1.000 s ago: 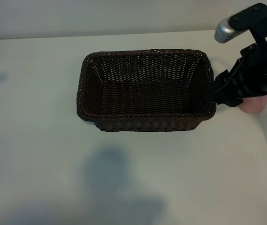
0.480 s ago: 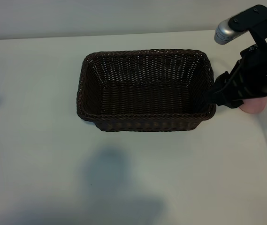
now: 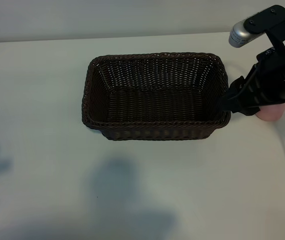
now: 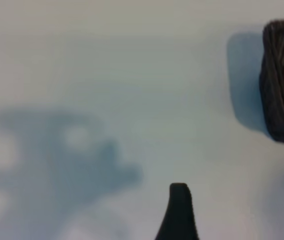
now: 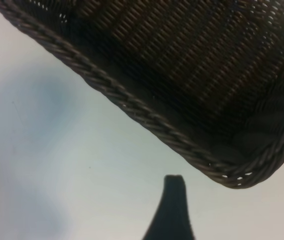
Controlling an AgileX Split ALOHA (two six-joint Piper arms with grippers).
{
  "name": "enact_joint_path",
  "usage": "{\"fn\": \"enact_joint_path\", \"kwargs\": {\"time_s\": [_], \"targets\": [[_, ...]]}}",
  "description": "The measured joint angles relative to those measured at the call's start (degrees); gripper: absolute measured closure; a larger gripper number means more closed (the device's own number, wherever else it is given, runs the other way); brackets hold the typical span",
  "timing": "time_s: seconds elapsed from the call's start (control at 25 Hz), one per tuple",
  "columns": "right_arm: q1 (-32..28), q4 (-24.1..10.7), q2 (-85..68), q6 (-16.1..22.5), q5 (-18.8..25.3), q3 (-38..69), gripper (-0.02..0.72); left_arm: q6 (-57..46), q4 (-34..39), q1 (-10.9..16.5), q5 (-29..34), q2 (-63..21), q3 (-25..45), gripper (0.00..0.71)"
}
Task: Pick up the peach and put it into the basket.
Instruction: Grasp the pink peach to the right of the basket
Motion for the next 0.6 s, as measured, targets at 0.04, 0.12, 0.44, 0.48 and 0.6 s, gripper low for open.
{"fn": "enact_joint_path", "kwargs": {"time_s": [0.04, 0.12, 0.44, 0.48, 0.6], "targets": [[0.0, 0.0, 0.0, 0.0, 0.06, 0.0, 0.109, 0.0, -0.14, -0.73, -0.42, -1.07, 1.98, 0.114], [0.0, 0.0, 0.0, 0.0, 0.18, 0.0, 0.109, 0.0, -0.27, -1.85, -1.27, -3.41, 5.1, 0.114], [0.0, 0.0, 0.0, 0.0, 0.37, 0.0, 0.109, 1.07, -0.22, -2.92, -5.89, -11.04, 12.98, 0.114], [0.0, 0.0, 0.0, 0.0, 0.37, 0.0, 0.109, 1.63, -0.22, -3.19, -5.89, -11.26, 13.71, 0.114], [0.0, 0.0, 0.0, 0.0, 0.37, 0.0, 0.109, 2.83, -0.22, -4.64, -5.89, -12.42, 15.61, 0.114]]}}
